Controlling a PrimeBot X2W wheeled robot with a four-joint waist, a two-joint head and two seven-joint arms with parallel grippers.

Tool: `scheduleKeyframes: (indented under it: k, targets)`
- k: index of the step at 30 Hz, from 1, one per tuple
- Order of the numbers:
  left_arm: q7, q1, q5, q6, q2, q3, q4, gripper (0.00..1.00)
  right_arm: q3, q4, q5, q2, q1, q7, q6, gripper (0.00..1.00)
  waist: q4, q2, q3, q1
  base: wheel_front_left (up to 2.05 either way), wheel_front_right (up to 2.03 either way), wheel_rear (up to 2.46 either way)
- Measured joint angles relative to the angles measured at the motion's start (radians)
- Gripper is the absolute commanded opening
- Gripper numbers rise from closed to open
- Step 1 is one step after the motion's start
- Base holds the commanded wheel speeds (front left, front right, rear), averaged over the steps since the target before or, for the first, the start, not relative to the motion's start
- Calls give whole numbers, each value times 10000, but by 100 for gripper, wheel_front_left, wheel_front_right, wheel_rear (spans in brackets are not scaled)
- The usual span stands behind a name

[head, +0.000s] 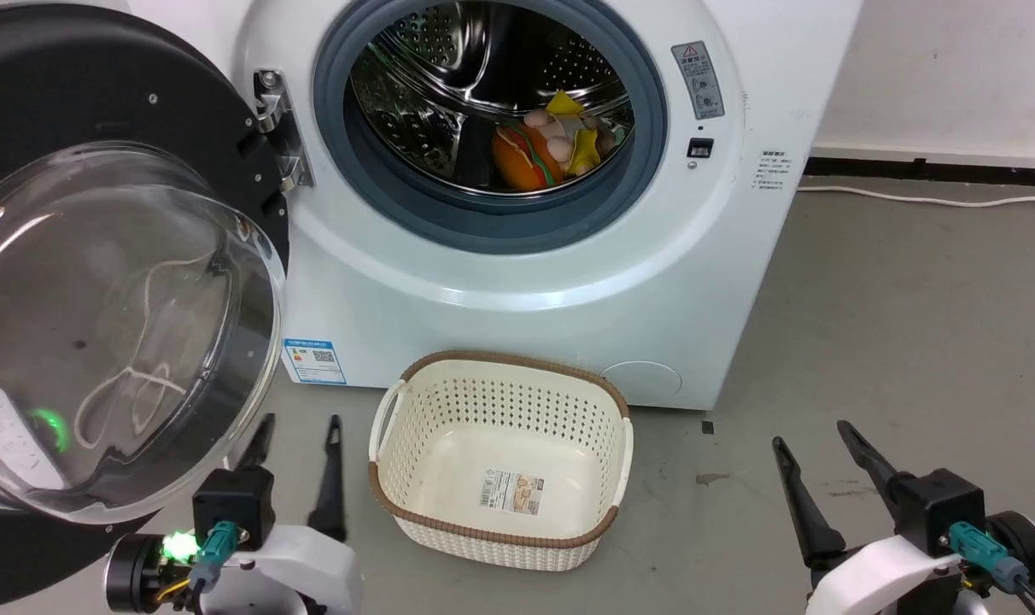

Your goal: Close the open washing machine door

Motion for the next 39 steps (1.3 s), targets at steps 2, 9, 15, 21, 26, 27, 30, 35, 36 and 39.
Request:
scheduleKeyframes:
  k: [2, 9, 15, 21, 26, 27, 30, 35, 36, 39]
  targets:
    - [-13, -1, -2, -2, 0, -27, 0, 100, -17, 2, 4, 0, 0, -17, 0, 100, 4, 0, 4, 0, 0, 0, 0]
    - [-180, -5, -13, -2, -2, -125, -2, 100, -119, 6, 90, 0, 10, -150, 0, 100, 94, 0, 3, 0, 0, 0, 0]
    - [-284, -6, -15, -2, -2, -161, -4, 100, -115, 8, 94, 0, 19, -284, 0, 100, 266, 0, -8, 0, 0, 0, 0]
    - [-414, -7, -19, -4, -2, -205, -8, 100, -63, 2, 111, 0, 26, -416, 0, 100, 546, 0, -26, 0, 0, 0, 0]
    - [-525, -7, -71, -58, -2, -238, -12, 100, 0, -6, 173, 0, 45, -504, 0, 100, 865, 0, -43, 0, 0, 0, 0]
    - [-539, -7, -90, -79, -2, -249, -15, 100, 6, -8, 173, 0, 47, -543, 0, 100, 938, 0, -46, 0, 0, 0, 0]
    - [-608, -7, -90, -88, -2, -255, -21, 100, 44, -10, 174, 0, 56, -585, 0, 100, 1167, 0, -57, 0, 0, 0, 0]
    - [-711, -6, -100, -88, 0, -205, -117, 100, 222, -10, 169, 0, 66, -709, 0, 100, 1514, 0, -40, 0, 0, 0, 0]
    - [-723, -5, -100, -86, 0, -199, -144, 100, 267, -8, 169, 0, 64, -713, 0, 100, 1568, 0, -25, 0, 0, 0, 0]
    - [-798, 2, -105, -69, 0, -163, -240, 100, 405, 15, 167, 0, 44, -771, 0, 100, 1722, 0, 20, 0, 0, 0, 0]
